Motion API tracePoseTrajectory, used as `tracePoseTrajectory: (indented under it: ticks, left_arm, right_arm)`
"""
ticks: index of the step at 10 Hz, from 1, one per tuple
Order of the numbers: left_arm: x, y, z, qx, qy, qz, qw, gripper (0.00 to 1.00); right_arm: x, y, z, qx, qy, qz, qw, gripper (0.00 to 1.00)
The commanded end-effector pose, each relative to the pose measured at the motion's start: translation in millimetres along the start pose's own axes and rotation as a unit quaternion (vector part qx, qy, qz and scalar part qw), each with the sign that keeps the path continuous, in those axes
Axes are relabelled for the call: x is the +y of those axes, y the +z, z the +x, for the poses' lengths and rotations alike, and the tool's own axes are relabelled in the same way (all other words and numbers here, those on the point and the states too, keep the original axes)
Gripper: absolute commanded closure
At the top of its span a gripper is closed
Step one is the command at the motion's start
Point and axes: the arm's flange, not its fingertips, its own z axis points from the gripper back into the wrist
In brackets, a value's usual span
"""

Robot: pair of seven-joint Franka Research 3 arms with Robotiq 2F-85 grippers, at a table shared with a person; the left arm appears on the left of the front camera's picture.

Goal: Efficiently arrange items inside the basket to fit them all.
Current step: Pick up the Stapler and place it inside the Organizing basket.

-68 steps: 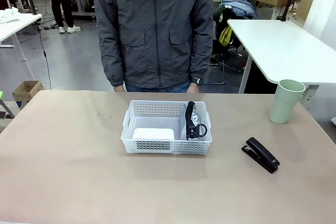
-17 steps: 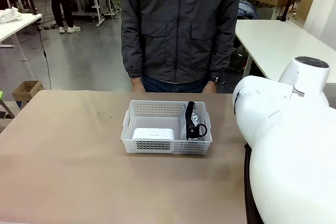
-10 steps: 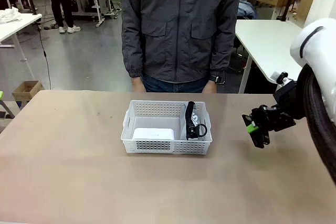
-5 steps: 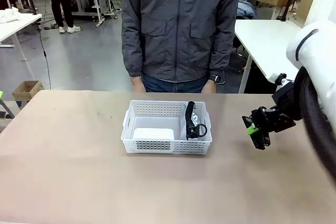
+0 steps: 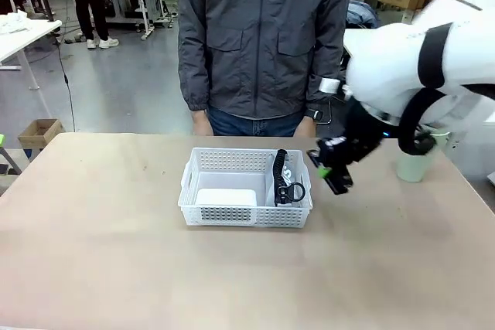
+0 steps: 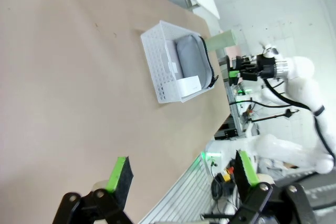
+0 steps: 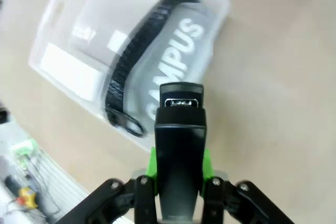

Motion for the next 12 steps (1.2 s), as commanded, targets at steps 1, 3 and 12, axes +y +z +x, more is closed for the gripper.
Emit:
tracePoseTrajectory:
  ticks: [1, 3, 12]
  left_arm:
    - [-3.9, 1.6, -2.2, 0.003, 0.004, -0.003, 1.0, 0.0]
    - [-3.9, 1.6, -2.2, 0.003, 0.004, -0.003, 1.0, 0.0]
    - [-3.9, 1.6, -2.2, 0.003, 0.004, -0.003, 1.0, 0.0]
  right_arm:
    - [27.8, 4.9, 38.5, -0.011, 0.036, -0.018, 0.999, 0.64]
    - [84.9, -5.7, 84.7, -0.029, 0.122, -0.047, 0.991, 0.64]
    - [175.0, -136.3, 137.0, 0.038, 0.272, -0.095, 0.957, 0.64]
